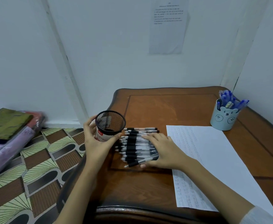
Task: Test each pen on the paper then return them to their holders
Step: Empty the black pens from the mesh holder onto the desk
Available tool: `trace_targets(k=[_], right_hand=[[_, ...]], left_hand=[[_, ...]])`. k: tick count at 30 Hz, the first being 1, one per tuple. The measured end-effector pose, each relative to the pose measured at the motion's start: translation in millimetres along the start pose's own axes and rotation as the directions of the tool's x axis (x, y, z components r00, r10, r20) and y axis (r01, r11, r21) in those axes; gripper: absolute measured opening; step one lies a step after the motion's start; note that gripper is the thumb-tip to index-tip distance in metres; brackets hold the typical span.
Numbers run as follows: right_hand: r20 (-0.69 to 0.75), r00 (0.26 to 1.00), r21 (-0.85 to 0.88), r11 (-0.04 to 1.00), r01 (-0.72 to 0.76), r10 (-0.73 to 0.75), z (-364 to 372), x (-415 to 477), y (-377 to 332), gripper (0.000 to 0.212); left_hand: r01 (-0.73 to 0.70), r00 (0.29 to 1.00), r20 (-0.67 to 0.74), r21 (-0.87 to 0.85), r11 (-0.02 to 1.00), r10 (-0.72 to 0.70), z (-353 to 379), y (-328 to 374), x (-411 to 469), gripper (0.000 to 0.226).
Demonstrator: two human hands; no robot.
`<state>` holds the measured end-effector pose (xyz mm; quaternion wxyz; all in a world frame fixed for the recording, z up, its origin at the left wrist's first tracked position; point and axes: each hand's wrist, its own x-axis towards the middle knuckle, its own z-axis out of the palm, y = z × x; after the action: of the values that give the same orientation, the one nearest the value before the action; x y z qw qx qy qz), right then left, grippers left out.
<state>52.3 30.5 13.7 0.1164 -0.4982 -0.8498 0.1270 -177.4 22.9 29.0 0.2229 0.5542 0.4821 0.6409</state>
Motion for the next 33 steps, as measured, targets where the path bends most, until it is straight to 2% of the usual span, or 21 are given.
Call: trace_targets(k=[3, 8, 12, 15, 19, 23, 28, 30, 33], right_hand=[[-0.05, 0.999, -0.016, 1.0, -0.024, 0.023, 6, -2, -2, 0.112], [-0.086, 0.994, -0.008, 0.998, -0.069, 0.068, 5, 0, -9, 0.102], [-0.04, 0.992, 0.043, 0.992, -0.122, 0.124, 4, 4, -20, 0.1], [-0.002, 0.996, 0.026, 0.996, -0.09, 0.09, 5, 2, -23, 0.101], [0.029, 0.999, -0.087, 0.995, -0.043, 0.046, 13, -8, -25, 0.103], [-0.004, 0.998, -0.125, 0.99, -0.059, 0.059, 20, -13, -27, 0.11], [-0.044, 0.999, -0.181, 0.983, -0.022, 0.014, 23, -19, -28, 0.103], [-0.06, 0.998, -0.168, 0.986, -0.008, -0.002, 22, -20, -26, 0.099], [-0.099, 0.995, -0.049, 0.999, 0.0, -0.005, 12, -20, -25, 0.095]], left_hand=[[0.018, 1.0, 0.005, -0.014, 1.0, -0.018, 3, 2, -2, 0.087], [0.05, 0.999, 0.002, -0.029, 0.998, -0.049, 6, 2, -3, 0.087], [0.068, 0.998, -0.005, -0.044, 0.997, -0.068, 8, 4, -4, 0.088], [0.088, 0.996, -0.01, -0.06, 0.994, -0.089, 7, 3, -5, 0.088], [0.117, 0.993, -0.023, -0.074, 0.99, -0.119, 3, 2, -5, 0.089], [0.137, 0.99, -0.031, -0.08, 0.987, -0.14, 1, 4, -8, 0.09], [0.144, 0.988, -0.042, -0.098, 0.985, -0.149, 0, 9, -11, 0.092], [0.139, 0.989, -0.045, -0.101, 0.985, -0.144, 0, 11, -11, 0.092], [0.134, 0.989, -0.047, -0.106, 0.985, -0.14, 0, 13, -9, 0.092]])
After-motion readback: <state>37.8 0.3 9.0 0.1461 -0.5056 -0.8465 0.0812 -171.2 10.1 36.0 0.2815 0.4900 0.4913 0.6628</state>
